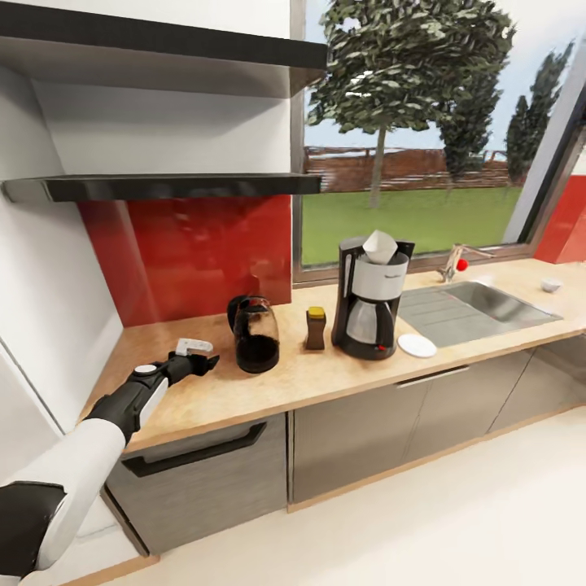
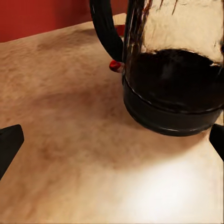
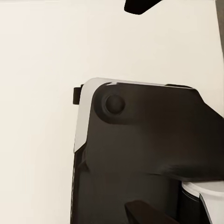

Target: Set up a coffee station on the kitchen countertop: keep the coffee maker on the countertop, move the bottle of coffee from the kitchen shelf to the counter next to the coffee maker, place a paper coffee filter on top of the coffee maker, put the saucer next to the coffee maker with the coffee cup on the saucer, and place the electric kettle next to the coffee maker.

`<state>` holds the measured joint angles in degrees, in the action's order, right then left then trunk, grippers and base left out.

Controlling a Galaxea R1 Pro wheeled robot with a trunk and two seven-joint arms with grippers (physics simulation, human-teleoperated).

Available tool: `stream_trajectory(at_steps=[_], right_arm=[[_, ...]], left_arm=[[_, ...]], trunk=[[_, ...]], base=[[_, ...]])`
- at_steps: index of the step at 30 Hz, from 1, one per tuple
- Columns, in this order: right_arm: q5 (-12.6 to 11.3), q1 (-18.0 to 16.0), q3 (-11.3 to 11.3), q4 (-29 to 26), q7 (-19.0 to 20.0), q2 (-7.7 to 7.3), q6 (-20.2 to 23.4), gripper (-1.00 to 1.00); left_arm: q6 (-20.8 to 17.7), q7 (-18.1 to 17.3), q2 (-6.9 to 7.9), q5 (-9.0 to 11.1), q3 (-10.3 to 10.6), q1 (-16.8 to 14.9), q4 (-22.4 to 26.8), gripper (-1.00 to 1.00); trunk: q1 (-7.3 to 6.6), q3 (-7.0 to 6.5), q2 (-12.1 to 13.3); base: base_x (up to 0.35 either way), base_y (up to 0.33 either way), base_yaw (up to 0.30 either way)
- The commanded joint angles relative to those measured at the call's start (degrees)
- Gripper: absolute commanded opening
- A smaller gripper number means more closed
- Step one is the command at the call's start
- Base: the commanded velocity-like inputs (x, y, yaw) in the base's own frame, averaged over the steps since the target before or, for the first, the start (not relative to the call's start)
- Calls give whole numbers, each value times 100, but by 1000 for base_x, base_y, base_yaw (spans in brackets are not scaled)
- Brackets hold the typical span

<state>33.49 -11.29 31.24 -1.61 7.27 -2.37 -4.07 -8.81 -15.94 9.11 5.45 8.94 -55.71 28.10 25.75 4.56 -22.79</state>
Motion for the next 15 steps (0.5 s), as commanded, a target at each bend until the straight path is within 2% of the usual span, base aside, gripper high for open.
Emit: stream_trajectory(at_steps=[1,2,4,9,10,12,15], right_arm=[[42,-5,49,3,20,-1,-15,100],[43,-5,49,3,20,0,-14,100],[43,-5,49,3,20,0,-14,100],[43,-5,49,3,20,6,-14,100],[43,-5,47,3,20,8,-14,100],[43,-5,47,3,20,8,-14,100],[43,-5,43,3,20,4,-14,100]], left_arm=[[-42,-127,66,55,30,-2,12,100],[-36,-601,295,58,18,-4,13,100],[-34,-980,451,61,-59,-8,17,100],[-33,-1519,680,56,-404,-13,20,100],[-38,-1953,870,46,-525,-24,20,100],[-40,-2185,966,40,-551,-31,20,100],[-35,-2334,1047,12,-566,-36,20,100]], trunk=[[4,13,-12],[4,13,-12],[4,13,-12],[4,13,-12],[4,13,-12],[4,13,-12],[4,13,-12]], base=[[0,0,-192],[0,0,-65],[0,0,-34],[0,0,-10],[0,0,-1],[0,0,0],[0,0,0]])
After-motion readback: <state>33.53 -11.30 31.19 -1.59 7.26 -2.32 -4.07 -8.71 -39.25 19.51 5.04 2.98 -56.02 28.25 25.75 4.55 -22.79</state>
